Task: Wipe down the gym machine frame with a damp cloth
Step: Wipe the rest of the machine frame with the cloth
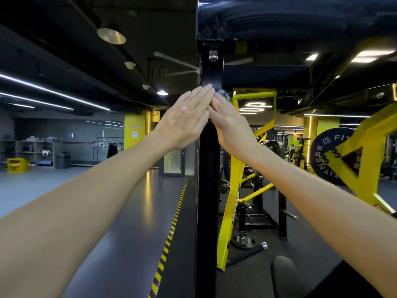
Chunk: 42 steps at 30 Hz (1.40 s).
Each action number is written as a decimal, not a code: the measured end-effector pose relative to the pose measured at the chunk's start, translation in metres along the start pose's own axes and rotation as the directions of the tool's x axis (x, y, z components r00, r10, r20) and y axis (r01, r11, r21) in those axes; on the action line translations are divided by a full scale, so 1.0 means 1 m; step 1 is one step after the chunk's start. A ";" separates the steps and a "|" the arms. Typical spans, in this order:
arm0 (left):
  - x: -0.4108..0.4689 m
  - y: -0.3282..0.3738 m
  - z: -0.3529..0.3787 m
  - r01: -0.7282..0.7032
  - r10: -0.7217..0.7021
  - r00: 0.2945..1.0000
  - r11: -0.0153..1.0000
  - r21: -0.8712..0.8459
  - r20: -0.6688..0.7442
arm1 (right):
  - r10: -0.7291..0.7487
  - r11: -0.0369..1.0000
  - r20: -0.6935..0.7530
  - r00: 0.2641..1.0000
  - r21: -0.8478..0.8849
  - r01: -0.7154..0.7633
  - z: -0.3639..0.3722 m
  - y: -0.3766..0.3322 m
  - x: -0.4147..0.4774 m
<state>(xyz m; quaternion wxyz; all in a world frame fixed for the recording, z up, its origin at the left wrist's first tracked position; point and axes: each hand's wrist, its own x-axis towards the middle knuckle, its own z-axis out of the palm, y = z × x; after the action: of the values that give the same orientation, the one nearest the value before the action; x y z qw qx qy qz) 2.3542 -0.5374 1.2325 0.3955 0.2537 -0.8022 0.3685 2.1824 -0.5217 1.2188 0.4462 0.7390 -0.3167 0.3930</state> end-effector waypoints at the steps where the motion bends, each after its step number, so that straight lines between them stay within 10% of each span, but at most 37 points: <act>1: -0.004 -0.001 0.002 -0.031 0.031 0.999 0.999 -0.009 0.030 | 0.013 1.000 -0.021 1.000 0.008 -0.013 0.006 -0.005 -0.012; 13: -0.044 0.012 0.020 -0.072 0.051 0.986 0.989 0.130 0.160 | -0.150 0.988 0.177 0.973 -0.011 0.154 0.018 -0.027 -0.113; 28: -0.121 0.063 0.053 0.165 -0.167 0.985 0.985 0.052 0.035 | 0.020 0.997 0.044 0.999 -0.072 -0.016 0.027 -0.033 -0.094; 34: -0.181 0.084 0.081 -0.172 0.136 0.949 0.980 0.105 0.285 | -0.095 0.986 0.129 0.987 -0.127 0.111 0.009 -0.016 -0.078; 42: -0.192 0.085 0.097 -0.135 0.107 0.958 0.987 0.089 0.266 | 0.050 0.991 0.000 0.999 -0.121 -0.049 0.013 -0.011 -0.040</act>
<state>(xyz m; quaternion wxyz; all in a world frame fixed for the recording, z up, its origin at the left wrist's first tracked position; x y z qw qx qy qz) 2.3586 -0.5411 1.0018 0.2494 0.2707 -0.8405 0.3976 2.1756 -0.5247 1.1759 0.4799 0.7031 -0.3588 0.3829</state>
